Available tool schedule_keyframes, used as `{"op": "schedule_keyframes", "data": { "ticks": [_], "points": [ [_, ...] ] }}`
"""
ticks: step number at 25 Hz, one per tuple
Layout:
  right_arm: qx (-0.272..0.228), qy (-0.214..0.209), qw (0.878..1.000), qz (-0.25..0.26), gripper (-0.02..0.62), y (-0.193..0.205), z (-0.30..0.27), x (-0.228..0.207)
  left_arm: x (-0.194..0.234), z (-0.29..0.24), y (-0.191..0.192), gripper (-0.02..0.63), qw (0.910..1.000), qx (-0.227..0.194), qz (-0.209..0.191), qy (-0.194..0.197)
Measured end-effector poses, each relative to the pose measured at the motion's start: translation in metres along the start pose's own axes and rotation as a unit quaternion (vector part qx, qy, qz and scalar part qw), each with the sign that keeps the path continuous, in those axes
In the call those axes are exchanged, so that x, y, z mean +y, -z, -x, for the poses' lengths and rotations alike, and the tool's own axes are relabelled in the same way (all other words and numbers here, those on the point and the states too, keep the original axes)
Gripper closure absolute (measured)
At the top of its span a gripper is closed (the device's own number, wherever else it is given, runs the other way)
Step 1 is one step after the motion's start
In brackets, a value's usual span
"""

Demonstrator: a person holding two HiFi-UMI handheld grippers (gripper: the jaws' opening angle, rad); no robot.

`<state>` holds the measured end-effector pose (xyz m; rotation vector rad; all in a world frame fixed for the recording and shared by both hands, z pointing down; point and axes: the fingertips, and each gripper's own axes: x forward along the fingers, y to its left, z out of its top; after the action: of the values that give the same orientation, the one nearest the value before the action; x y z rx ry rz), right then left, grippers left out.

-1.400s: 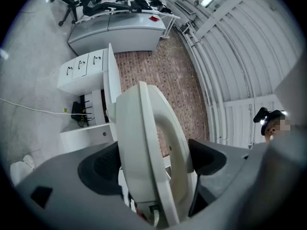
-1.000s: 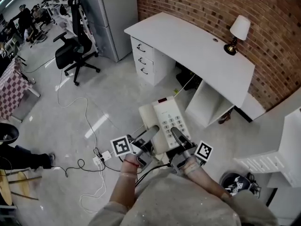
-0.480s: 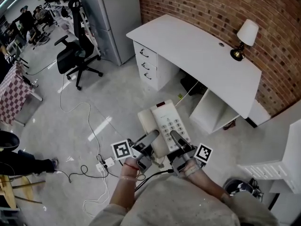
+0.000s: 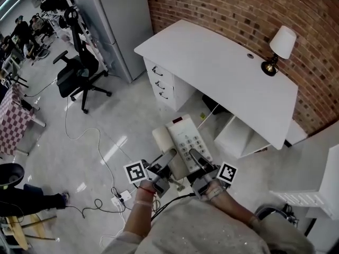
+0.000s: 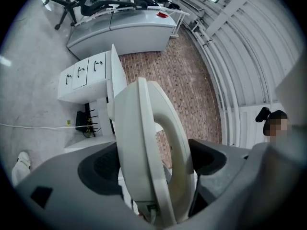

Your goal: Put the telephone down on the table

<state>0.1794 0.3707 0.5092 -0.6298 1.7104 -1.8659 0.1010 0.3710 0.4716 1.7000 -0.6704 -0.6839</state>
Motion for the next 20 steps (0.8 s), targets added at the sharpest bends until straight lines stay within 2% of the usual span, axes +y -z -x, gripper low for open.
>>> {"op": "schedule_keyframes", "data": {
  "ticks": [4, 12, 20],
  "points": [
    [0.003, 0.004, 1.0, -0.005, 0.428, -0.025, -0.032, 0.002, 0.011, -0.024, -0.03, 0.169, 0.9999, 0.0, 0.007, -0.009],
    [0.02, -0.001, 1.0, -0.002, 0.428, -0.073, -0.095, 0.007, 0.025, -0.07, -0.09, 0.169, 0.9998, -0.016, -0.003, -0.008],
    [0.027, -0.006, 1.0, 0.003, 0.428, -0.105, -0.132, 0.011, 0.033, -0.099, -0.126, 0.169, 0.9996, -0.025, -0.014, -0.005]
  ]
}}
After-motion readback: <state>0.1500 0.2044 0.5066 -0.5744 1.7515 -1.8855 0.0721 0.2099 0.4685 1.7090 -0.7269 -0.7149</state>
